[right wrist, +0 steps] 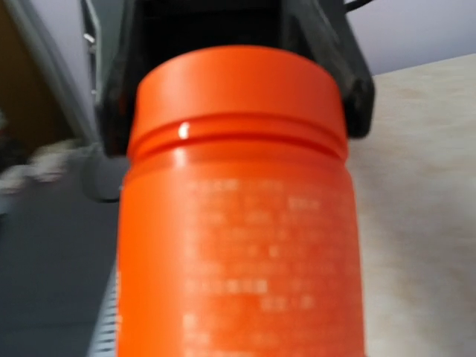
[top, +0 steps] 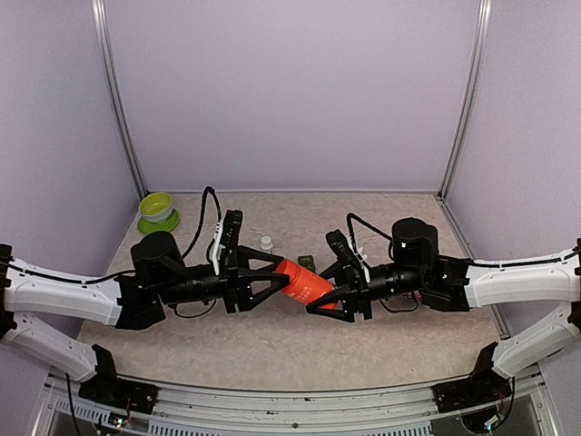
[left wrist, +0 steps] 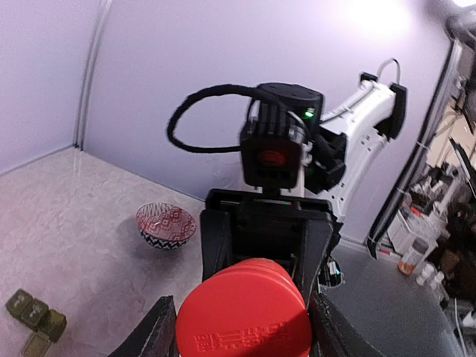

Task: Sort the pills into containers
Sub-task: Unscrew the lid of the pill bottle from the pill bottle.

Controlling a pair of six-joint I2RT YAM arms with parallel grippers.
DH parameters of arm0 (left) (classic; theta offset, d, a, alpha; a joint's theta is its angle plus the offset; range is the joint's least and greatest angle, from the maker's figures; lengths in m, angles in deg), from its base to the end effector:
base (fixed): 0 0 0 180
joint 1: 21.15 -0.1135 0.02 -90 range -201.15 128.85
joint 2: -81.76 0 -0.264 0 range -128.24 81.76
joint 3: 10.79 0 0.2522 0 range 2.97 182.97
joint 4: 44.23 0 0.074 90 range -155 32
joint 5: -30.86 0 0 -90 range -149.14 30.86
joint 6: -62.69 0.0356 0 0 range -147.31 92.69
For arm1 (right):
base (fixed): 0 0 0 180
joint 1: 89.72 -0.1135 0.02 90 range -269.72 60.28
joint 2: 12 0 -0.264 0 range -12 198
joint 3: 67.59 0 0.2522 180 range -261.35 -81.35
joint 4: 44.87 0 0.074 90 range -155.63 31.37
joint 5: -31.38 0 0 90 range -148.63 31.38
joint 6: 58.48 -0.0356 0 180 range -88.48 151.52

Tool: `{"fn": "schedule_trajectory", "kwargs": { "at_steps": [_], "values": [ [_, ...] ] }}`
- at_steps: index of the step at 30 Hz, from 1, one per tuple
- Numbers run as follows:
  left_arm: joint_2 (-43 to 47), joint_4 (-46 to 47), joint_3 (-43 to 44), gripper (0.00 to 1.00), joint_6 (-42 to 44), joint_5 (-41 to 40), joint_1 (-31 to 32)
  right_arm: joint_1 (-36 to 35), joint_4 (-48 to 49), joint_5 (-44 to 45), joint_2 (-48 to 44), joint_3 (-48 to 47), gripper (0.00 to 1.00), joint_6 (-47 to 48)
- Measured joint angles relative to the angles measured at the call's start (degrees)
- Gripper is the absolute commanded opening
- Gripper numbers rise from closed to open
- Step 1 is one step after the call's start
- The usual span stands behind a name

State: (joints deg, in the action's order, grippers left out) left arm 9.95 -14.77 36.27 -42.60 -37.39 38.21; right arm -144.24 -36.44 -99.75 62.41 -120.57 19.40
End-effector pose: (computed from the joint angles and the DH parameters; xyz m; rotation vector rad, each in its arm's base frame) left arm 0.1279 -0.2419 0.2675 0.9160 1.3673 -1.3068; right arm 0.1446 0.2433 0.2530 -1.2227 1.5753 1.4340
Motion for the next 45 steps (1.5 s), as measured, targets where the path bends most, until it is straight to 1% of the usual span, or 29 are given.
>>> {"fn": "schedule_trajectory", "kwargs": {
  "at_steps": [2, 6, 8, 9, 12, 14, 16, 22, 30, 38, 41, 45],
  "values": [
    [-0.5, -0.6, 0.3, 0.29, -4.7, -3.6, -0.1, 0.0, -0.5, 4.0, -0.1, -0.1, 0.29, 1.9],
    [-1.7, -0.9, 0.6, 0.18, -12.3, -8.6, 0.0, -0.1, -1.2, 9.4, -0.1, -0.1, 0.29, 4.3],
    [-2.0, -0.9, 0.6, 0.17, -15.0, -10.4, 0.1, -0.2, -1.4, 11.7, -0.1, -0.1, 0.29, 5.3],
    [-2.0, -1.0, 0.6, 0.22, -15.9, -11.2, 0.2, -0.3, -1.4, 12.8, -0.1, -0.1, 0.29, 5.7],
    [-2.1, -1.5, 1.0, 0.48, -17.2, -12.2, 0.3, -0.6, -1.4, 14.7, -0.3, -0.1, 0.29, 6.6],
    [-2.2, -1.9, 1.7, 0.59, -17.0, -12.2, 0.3, -0.6, -1.4, 15.0, -0.6, -0.1, 0.29, 6.8],
    [-2.2, -1.9, 1.9, 0.64, -16.1, -11.8, 0.3, -0.6, -1.4, 14.4, -0.7, -0.2, 0.29, 6.7],
    [-2.0, -1.7, 1.9, 0.67, -8.5, -7.5, 0.5, -0.6, -1.6, 10.2, -0.7, -0.4, 0.3, 4.5],
    [0.5, 0.1, 0.4, 0.65, -1.1, -2.2, -0.9, -0.6, -1.6, 6.2, -1.5, -0.4, 0.3, 1.9],
    [2.0, 1.3, -0.5, 0.66, 2.3, 3.9, -2.7, -0.6, -1.4, 3.7, -1.6, -0.4, 0.3, 0.5],
    [2.0, 1.2, -0.5, 0.59, 3.1, 6.2, -2.7, -0.6, -1.4, 2.9, -1.6, -0.4, 0.3, 0.2],
    [1.9, 1.3, -0.5, 0.44, 3.9, 8.0, -2.8, -0.6, -1.8, 2.3, -1.6, -0.6, 0.3, 0.1]
  ]
}}
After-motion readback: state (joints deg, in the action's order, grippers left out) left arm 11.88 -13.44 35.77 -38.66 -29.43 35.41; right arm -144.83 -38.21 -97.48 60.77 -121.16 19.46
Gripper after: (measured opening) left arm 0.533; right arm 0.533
